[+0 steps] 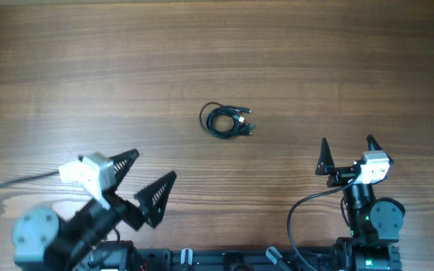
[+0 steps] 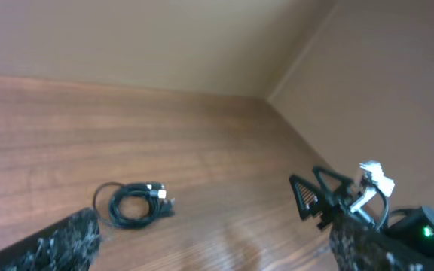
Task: Untangle cables
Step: 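Move the right gripper over the black cable bundle and descend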
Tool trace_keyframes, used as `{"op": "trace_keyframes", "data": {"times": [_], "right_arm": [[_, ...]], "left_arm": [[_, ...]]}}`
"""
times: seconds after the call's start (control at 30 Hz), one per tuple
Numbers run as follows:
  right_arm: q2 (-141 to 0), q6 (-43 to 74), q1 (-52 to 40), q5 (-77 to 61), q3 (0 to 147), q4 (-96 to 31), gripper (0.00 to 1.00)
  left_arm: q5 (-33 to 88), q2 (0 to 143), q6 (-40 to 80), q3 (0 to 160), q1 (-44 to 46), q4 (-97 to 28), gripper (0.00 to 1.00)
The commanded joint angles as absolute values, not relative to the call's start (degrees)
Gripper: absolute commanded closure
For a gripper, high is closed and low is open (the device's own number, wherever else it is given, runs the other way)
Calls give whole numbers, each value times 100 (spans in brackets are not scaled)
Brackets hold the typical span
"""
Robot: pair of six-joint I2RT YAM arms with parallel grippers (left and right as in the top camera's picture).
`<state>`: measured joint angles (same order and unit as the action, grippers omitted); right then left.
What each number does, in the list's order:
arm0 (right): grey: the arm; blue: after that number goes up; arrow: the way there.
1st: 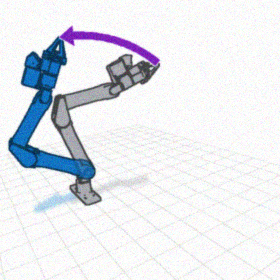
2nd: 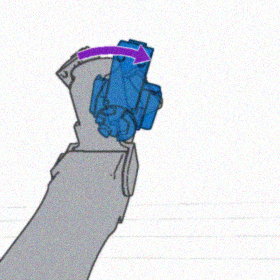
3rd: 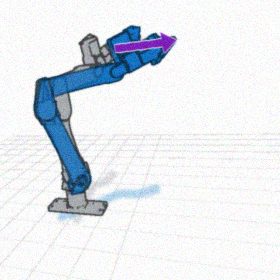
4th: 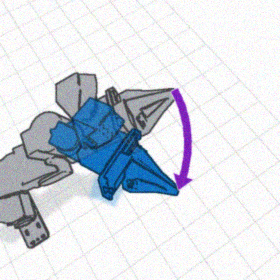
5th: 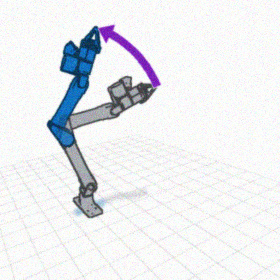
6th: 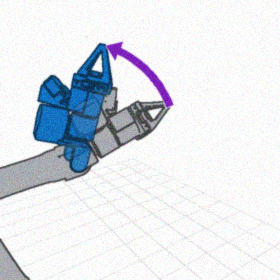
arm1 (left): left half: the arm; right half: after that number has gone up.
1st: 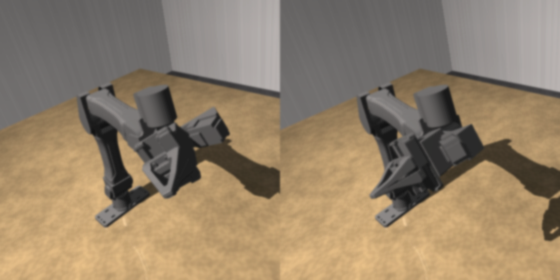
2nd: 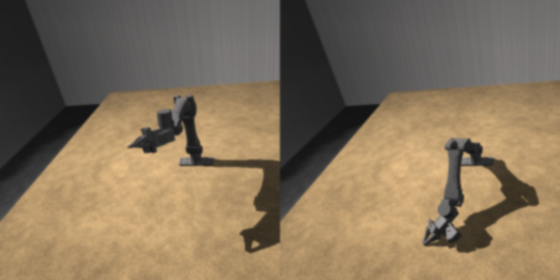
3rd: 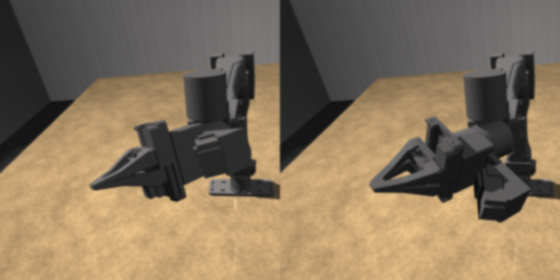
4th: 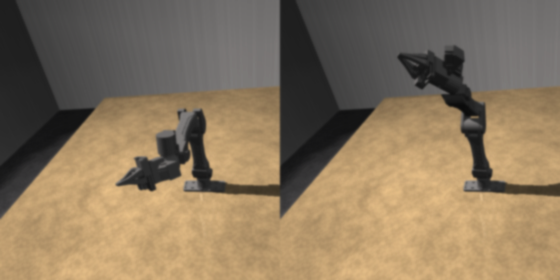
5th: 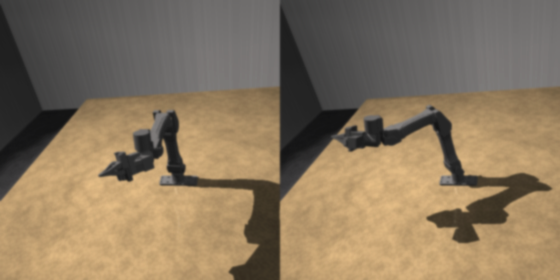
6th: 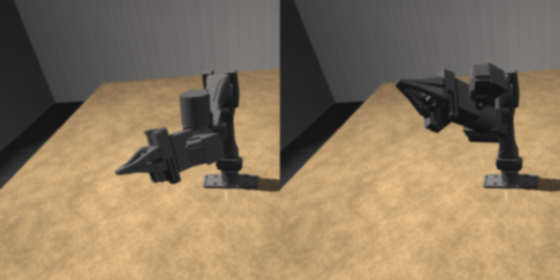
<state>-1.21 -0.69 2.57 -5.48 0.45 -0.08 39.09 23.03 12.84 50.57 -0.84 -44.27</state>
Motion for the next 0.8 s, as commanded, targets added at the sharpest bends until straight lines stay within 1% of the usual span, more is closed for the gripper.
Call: {"op": "trace_keyframes", "data": {"times": [0.0, 0.03, 0.07, 0.17, 0.23, 0.27, 0.33, 0.37, 0.4, 0.43, 0.5, 0.53, 0.57, 0.6, 0.63, 0.7, 0.77], "right_arm": [[-102, 172, 255, -620, 36, 25, 0], [-102, 823, 255, -1105, 36, 69, 0], [-102, 1378, 255, -1278, 36, 84, 0], [-102, 3780, 255, -1299, 36, 97, 0], [-102, 7096, 255, -1280, 36, 91, 0], [-102, 8471, 255, -1157, 36, 82, 0], [-102, 10311, 255, -1092, 36, 78, 0], [-102, 11338, 255, -825, 36, 78, 0], [-102, 11496, 255, -790, 36, 137, 0], [-102, 10763, 255, -1028, 36, 504, 0], [-102, 9730, 255, -1476, 36, 1363, 0], [-102, 9102, 255, -1579, 38, 2064, 1], [-102, 8206, 255, -1647, 91, 2733, 0], [-102, 7083, 255, -1732, 412, 2873, 0], [-102, 6674, 255, -1747, 681, 2622, 0], [-200, 5732, 255, -1675, 1566, 1457, 0], [-663, 4453, 255, -1664, 2759, 82, 0]], "left_arm": [[3990, 3518, 945, 5800, -113, -5264, 0], [4010, 3763, 952, 5800, -113, -5354, 0], [4049, 3972, 967, 5800, -113, -5470, 0], [4047, 4362, 963, 5800, -113, -5642, 0], [4047, 4593, 965, 5800, -113, -5647, 0], [4047, 4705, 965, 5798, -113, -5649, 0], [4047, 4884, 965, 5798, -113, -5734, 0], [4047, 5000, 965, 5798, -113, -5854, 0], [4047, 5118, 965, 5798, -113, -6020, 0], [4047, 5247, 963, 5798, -113, -6246, 0], [4047, 5448, 963, 5798, -113, -6569, 0], [4045, 5564, 963, 5798, -113, -6702, 0], [4042, 5658, 963, 5798, -113, -6713, 0], [4021, 5800, 963, 5798, -113, -6639, 0], [3946, 5872, 965, 5798, -113, -6578, 0], [3559, 6055, 1140, 5798, -113, -6497, 0], [2790, 6298, 1809, 5798, -113, -6488, 0]]}}
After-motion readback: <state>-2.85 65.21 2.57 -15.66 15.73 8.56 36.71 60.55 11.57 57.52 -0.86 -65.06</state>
